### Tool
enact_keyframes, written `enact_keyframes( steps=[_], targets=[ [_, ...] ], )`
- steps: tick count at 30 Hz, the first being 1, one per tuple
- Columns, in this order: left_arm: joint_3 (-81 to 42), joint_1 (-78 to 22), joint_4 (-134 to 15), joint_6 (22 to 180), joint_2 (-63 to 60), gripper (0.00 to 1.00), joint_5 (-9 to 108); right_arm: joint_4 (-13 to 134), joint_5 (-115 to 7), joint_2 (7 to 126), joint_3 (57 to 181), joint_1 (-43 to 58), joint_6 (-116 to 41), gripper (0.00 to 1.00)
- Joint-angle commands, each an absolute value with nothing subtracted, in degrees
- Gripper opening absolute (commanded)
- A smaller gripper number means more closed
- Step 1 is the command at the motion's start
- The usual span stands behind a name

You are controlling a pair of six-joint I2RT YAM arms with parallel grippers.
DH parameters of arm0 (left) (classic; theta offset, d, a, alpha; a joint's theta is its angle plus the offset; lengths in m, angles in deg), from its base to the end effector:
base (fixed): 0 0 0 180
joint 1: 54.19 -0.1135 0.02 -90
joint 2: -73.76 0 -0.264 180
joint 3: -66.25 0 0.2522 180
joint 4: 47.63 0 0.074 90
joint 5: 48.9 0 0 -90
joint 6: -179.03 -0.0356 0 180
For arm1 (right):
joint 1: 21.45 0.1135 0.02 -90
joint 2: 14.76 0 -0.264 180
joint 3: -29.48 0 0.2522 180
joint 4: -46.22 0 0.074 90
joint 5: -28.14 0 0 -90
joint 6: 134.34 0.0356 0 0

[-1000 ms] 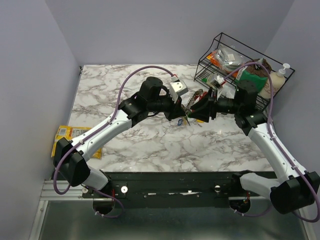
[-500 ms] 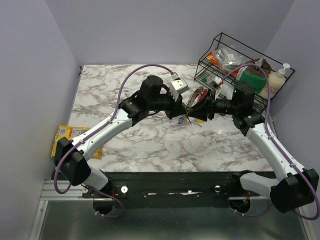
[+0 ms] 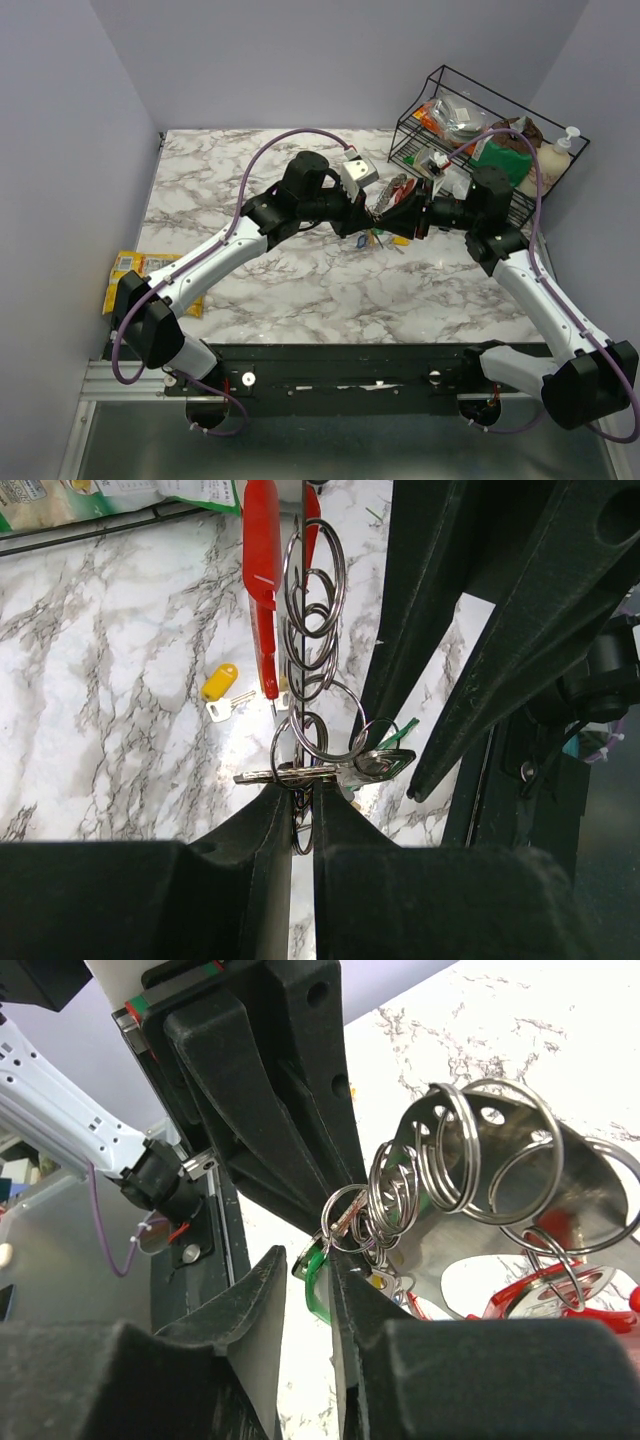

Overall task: Remove the keys from the keyring
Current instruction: Remove the key from the keyring.

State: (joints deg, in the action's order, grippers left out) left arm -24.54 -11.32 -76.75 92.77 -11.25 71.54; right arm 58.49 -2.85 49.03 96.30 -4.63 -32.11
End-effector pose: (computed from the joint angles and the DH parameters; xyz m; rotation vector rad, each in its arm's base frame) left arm 0.2399 -0.2473 0.3604 1.0268 1.7994 -1.0402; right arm 0.2270 0.1005 0.3489 -0.8533 1.6051 1.2467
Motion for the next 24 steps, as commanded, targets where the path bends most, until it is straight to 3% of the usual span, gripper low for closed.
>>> enact_keyframes(
  steps=[1, 6, 13, 18, 24],
  targets=[
    [-26.4, -11.3, -74.0, 93.3, -11.3, 0.07, 70.8, 56.6, -4.6, 48.3, 95.3, -4.2, -31.5, 0.26],
    [-26.7, -11.3, -74.1, 93.3, -11.5, 0.07, 70.7, 57.3, -5.8, 48.6, 95.1, -4.1, -32.7, 0.25],
    [-26.9, -11.3, -74.3, 93.5, -11.2, 0.07, 69.9, 59.4, -8.7, 47.6, 95.0, -2.0, -36.0, 0.39],
    [-26.9, -11.3, -74.3, 93.7, -11.0, 0.07, 69.8, 59.9, -11.2, 47.4, 94.6, -1.6, -37.0, 0.39],
    [-26.6, -11.4, -74.2, 93.7, -10.9, 0.07, 69.5, 59.9, -15.4, 46.9, 94.0, -1.7, -37.2, 0.29]
  ],
)
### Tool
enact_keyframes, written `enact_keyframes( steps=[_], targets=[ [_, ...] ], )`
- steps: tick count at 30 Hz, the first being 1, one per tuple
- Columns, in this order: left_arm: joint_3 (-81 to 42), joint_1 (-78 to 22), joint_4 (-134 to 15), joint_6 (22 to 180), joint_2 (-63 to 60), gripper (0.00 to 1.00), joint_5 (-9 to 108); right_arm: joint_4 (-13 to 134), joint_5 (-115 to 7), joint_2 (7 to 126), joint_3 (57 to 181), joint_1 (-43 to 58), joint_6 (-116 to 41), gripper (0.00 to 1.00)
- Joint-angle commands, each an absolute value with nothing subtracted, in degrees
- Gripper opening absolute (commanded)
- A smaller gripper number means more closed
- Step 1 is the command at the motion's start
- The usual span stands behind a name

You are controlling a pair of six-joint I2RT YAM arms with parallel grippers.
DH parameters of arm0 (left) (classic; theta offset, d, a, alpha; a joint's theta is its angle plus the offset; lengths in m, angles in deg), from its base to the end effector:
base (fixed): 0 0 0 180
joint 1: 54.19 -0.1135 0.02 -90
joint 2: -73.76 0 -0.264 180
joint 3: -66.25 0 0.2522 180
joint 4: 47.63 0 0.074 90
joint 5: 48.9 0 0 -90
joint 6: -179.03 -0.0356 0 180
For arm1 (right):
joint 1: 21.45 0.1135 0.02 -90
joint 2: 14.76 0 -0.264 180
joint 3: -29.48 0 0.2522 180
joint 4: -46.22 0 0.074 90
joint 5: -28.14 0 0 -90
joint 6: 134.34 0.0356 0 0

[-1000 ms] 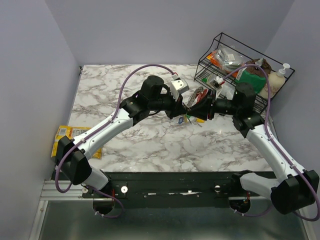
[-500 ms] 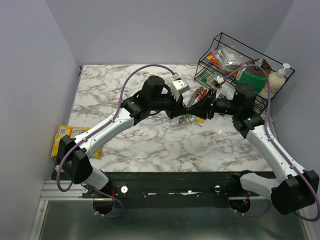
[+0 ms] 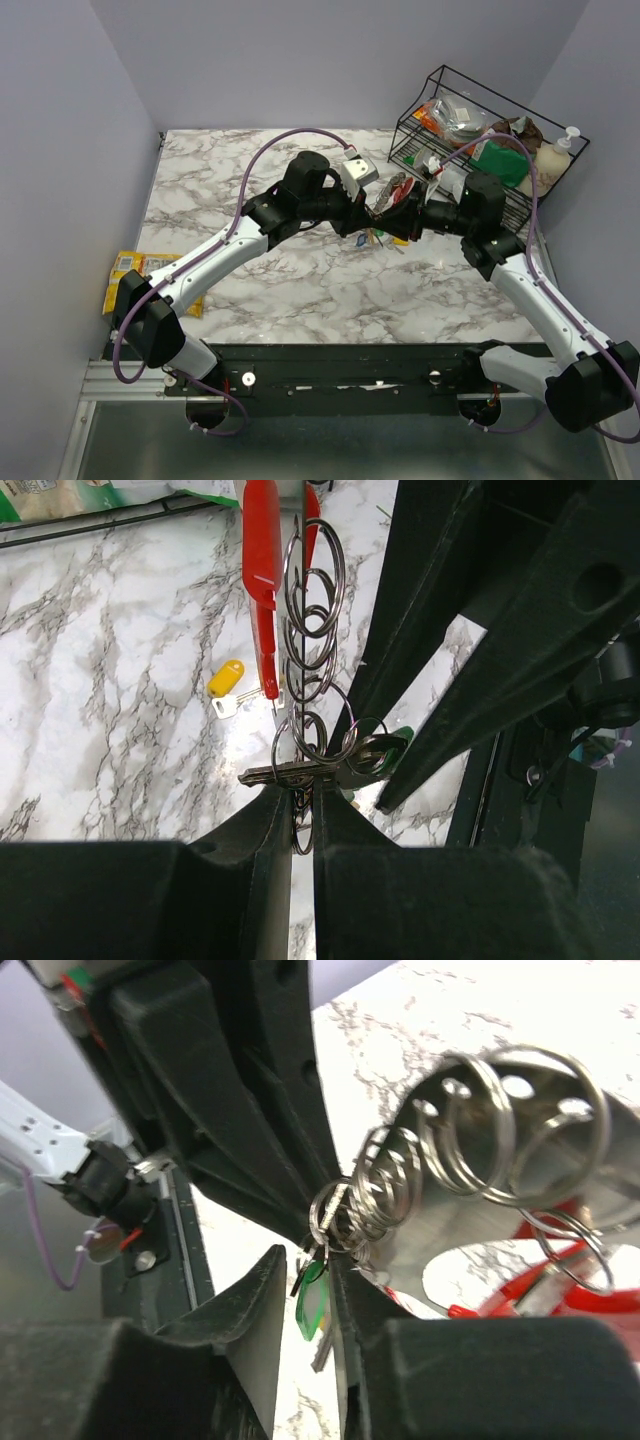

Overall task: Remove the keys from the keyring
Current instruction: Remove the key from the keyring.

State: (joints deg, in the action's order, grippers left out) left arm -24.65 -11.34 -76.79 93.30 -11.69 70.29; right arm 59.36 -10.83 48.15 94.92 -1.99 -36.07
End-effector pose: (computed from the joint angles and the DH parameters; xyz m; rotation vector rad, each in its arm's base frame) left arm 0.2421 -0.2483 0.3584 1.0058 1.8190 -1.0239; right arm 0.2232 0.1082 0.3419 -0.8331 1.6205 1.1220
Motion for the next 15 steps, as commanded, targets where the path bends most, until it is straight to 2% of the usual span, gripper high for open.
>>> enact_keyframes(
  steps=[1, 3, 4, 6, 10, 15],
  targets=[
    [-26.6, -11.4, -74.3, 93.6, -10.9, 0.07, 69.5, 59.8, -16.1, 46.8, 93.9, -1.6, -37.2, 0.26],
    [-26.6, -11.4, -74.2, 93.6, -10.9, 0.07, 69.4, 59.8, -17.0, 46.4, 93.8, -1.6, -37.2, 0.19],
    [-26.6, -11.4, -74.3, 93.3, -10.9, 0.07, 69.4, 59.8, -18.0, 46.2, 93.9, -1.6, -37.4, 0.09],
    [-26.4, -11.4, -74.5, 92.7, -10.7, 0.07, 69.0, 61.4, -18.7, 46.0, 94.4, -1.6, -38.6, 0.01],
    [-25.6, -11.4, -75.4, 89.8, -9.7, 0.07, 67.2, 66.5, -18.1, 45.0, 96.3, -1.6, -42.0, 0.01],
    [-24.1, -11.4, -76.2, 85.3, -8.1, 0.08, 64.9, 76.9, -18.6, 47.8, 104.3, -1.6, -48.6, 0.01]
  ],
)
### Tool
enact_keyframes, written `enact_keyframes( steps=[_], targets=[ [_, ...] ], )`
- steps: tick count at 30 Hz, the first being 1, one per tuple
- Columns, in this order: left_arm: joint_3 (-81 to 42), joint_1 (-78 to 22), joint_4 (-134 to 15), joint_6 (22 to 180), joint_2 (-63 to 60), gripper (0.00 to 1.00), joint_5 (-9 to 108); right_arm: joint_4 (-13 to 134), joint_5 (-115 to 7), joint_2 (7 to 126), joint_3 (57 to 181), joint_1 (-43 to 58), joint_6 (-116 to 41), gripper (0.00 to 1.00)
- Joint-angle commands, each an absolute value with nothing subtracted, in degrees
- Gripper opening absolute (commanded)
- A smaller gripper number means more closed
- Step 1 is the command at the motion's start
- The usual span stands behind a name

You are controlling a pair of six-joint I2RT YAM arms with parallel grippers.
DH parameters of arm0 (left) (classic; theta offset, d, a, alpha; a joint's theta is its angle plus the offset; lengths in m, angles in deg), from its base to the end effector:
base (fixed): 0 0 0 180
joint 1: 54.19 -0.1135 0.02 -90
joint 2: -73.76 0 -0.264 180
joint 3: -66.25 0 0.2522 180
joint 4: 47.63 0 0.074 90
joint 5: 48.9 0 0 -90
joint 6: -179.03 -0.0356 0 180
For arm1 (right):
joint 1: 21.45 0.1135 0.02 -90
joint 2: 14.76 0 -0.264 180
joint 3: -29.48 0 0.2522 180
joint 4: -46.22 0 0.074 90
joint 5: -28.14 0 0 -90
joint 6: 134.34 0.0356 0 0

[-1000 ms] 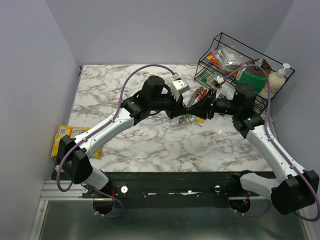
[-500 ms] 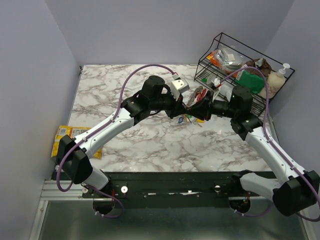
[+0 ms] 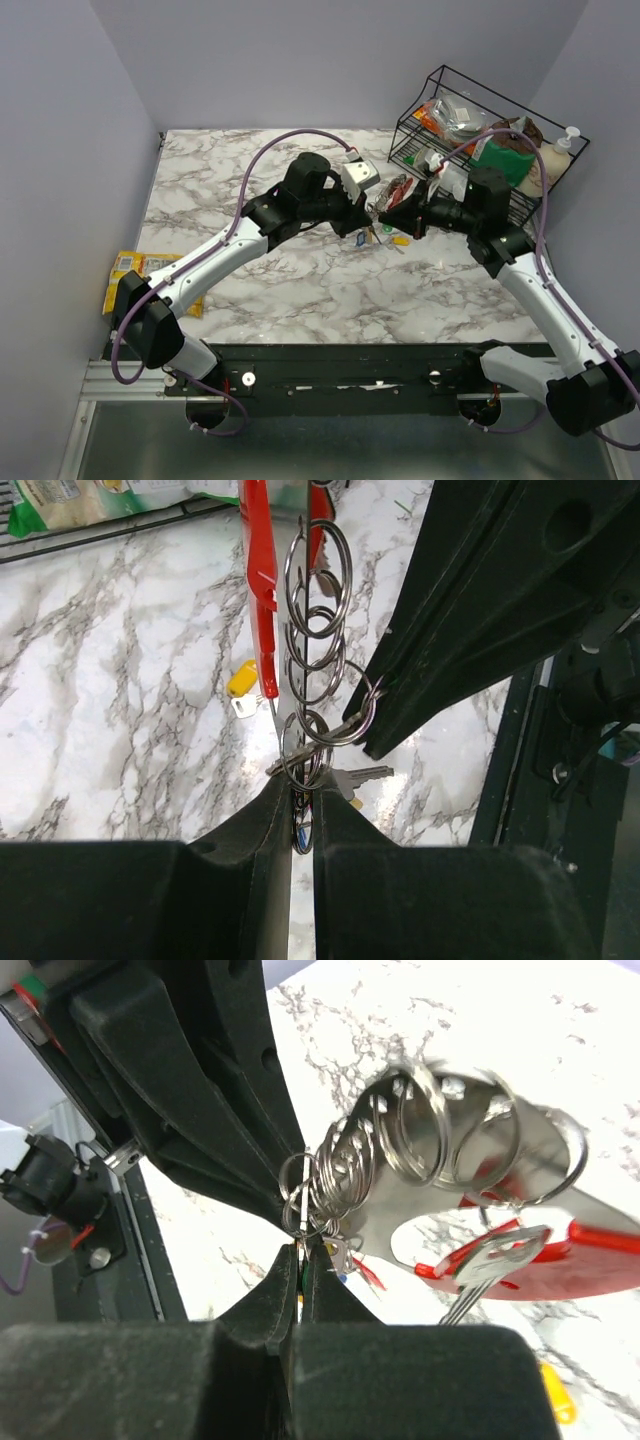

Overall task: Remove the keys from the keyring
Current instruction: Remove the key from the keyring.

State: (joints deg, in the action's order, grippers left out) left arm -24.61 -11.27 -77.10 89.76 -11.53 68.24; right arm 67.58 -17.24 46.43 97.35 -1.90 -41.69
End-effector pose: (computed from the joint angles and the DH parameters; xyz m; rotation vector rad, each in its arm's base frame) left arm 0.2423 -0.2475 0.3583 1.0347 1.7908 -0.9521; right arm 0.2172 0.1037 0.3490 -0.8162 1.6719 0.9777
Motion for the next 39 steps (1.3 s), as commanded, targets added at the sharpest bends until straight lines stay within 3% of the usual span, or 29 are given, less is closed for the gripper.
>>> enact_keyframes(
  steps=[1, 10, 21, 29, 32, 36, 39],
  targets=[
    [-23.8, -11.4, -76.2, 84.6, -7.8, 0.08, 64.3, 81.0, -18.2, 48.5, 105.5, -1.6, -49.6, 0.01],
    [-22.0, -11.4, -75.5, 83.2, -5.7, 0.08, 61.0, 96.1, -18.6, 53.5, 112.1, -1.6, -57.4, 0.01],
    [-21.9, -11.3, -75.1, 83.7, -5.9, 0.10, 60.4, 103.4, -28.4, 52.2, 116.5, -1.4, -63.2, 0.01],
    [-21.3, -11.4, -74.8, 83.9, -5.8, 0.12, 59.8, 113.3, -27.8, 53.9, 121.7, -1.1, -69.6, 0.01],
    [-21.2, -11.4, -74.7, 84.1, -5.8, 0.19, 59.6, 116.8, -24.4, 54.3, 122.6, -1.1, -72.4, 0.01],
    [-21.4, -11.4, -74.8, 84.1, -5.6, 0.48, 59.6, 119.9, -22.4, 54.6, 123.2, -1.2, -75.6, 0.01],
    [-22.2, -11.4, -75.5, 83.7, -5.2, 0.60, 60.1, 121.1, -22.7, 54.8, 123.6, -1.2, -77.3, 0.01]
  ],
)
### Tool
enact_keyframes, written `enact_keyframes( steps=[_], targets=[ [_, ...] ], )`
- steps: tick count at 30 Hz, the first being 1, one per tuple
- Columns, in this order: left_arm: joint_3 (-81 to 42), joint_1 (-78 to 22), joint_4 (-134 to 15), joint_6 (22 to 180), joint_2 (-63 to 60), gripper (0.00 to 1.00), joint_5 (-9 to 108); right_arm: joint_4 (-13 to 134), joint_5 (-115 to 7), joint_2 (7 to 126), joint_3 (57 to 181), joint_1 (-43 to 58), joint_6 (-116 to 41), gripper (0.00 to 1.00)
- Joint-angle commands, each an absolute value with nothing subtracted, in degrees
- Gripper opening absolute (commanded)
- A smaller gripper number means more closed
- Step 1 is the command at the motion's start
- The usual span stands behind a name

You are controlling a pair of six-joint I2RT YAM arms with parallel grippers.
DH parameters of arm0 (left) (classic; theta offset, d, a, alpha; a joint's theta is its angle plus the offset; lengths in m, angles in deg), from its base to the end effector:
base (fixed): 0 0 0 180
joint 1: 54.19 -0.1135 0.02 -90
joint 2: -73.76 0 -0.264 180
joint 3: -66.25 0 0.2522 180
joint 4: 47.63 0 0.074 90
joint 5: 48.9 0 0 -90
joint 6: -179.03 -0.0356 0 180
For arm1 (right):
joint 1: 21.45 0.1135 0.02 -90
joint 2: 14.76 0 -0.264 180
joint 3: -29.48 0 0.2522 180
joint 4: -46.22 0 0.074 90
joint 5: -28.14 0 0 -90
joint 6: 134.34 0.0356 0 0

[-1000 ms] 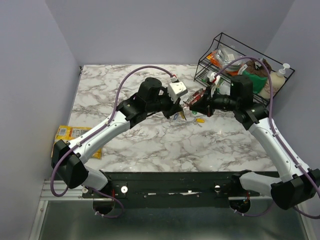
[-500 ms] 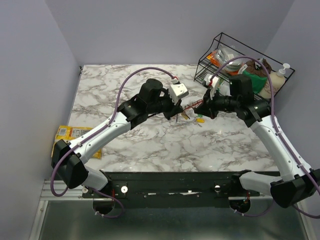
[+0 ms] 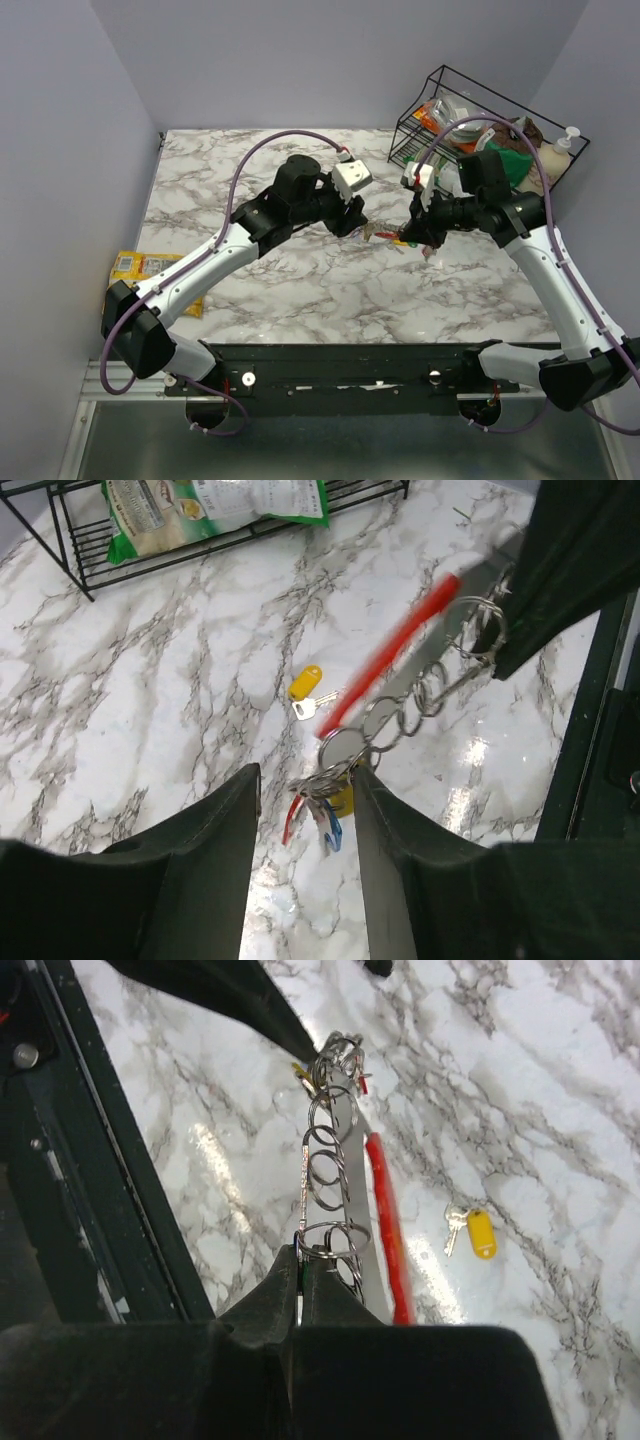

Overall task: Remove the keys from the keyring
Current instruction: Remove the key from the keyring.

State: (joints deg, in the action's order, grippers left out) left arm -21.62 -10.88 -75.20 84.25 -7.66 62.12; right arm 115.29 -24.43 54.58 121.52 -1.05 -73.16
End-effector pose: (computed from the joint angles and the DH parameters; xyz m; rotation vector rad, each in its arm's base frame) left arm 0.2323 -0.2365 0.3642 1.0381 1.7077 -0.7957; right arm 0.2081 0.1005 0.3838 -1.2159 1.9210 0.6950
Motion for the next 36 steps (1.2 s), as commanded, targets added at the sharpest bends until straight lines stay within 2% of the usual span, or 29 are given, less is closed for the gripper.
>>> enact_keyframes(
  steps=[1, 6, 13, 21, 31, 36],
  targets=[
    [-22.5, -11.4, -75.9, 83.4, -5.0, 0.62, 61.2, 122.0, -22.7, 54.8, 123.7, -1.2, -78.2, 0.01],
    [-24.1, -11.4, -78.9, 82.3, -4.3, 0.75, 68.2, 124.4, -21.7, 55.3, 124.7, -0.7, -80.3, 0.01],
    [-24.6, -11.2, -80.6, 81.4, -4.5, 0.87, 75.4, 131.1, -21.1, 57.7, 128.7, -0.1, -85.8, 0.01],
    [-23.9, -11.1, -79.1, 80.9, -5.3, 0.95, 78.3, 138.5, -20.7, 62.0, 131.3, 6.0, -89.0, 0.01],
    [-21.0, -10.4, -77.9, 78.4, -4.5, 0.94, 86.1, 142.5, -19.4, 64.3, 133.6, 15.5, -88.9, 0.01],
    [-18.5, -10.4, -77.6, 75.2, -3.7, 0.89, 99.2, 145.7, -20.5, 66.1, 135.3, 19.3, -89.5, 0.01]
  ],
)
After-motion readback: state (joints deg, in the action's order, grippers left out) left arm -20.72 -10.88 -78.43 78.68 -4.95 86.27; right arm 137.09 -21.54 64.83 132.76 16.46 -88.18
